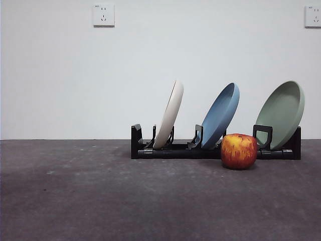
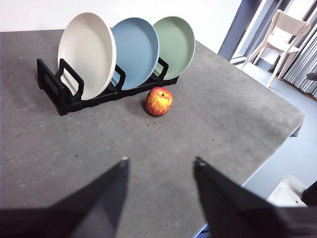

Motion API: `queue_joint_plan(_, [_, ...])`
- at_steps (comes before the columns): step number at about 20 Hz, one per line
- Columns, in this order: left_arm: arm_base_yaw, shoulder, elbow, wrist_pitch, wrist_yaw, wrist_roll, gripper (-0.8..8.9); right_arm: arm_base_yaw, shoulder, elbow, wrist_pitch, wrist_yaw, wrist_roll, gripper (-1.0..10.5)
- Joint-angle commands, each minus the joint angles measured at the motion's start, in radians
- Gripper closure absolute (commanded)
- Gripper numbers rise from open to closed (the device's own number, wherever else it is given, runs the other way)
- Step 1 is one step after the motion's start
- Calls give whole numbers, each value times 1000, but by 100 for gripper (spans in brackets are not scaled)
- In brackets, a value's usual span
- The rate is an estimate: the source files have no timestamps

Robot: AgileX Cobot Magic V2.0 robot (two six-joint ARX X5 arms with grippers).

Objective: Take the yellow plate from the plate rack,put the plate on the table,take the apple from the table,put the apple in the plate

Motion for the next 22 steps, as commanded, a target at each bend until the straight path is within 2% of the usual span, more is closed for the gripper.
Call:
queue_joint_plan(1, [2, 2, 1, 15, 0, -17, 287, 3, 0, 1, 5, 2, 21, 236])
queue_joint_plan(6, [-1, 78, 1, 111, 3, -35, 287, 4, 0, 1, 5, 0, 29, 236])
queue_joint_plan(7, [-6, 105, 1, 150, 4, -61, 287, 8, 2, 1, 5, 1, 29, 236])
queue_joint_plan(12, [-100, 295, 3, 445, -1, -167, 288, 10, 17, 1, 5, 1, 37, 236])
queue_joint_plan(16, [-211, 529, 93, 566, -99, -175, 288, 10, 39, 1, 5, 2, 37, 236])
queue_joint_plan(22, [-332, 914, 356, 657, -225, -144, 289, 10, 71, 1, 6, 2, 37, 236])
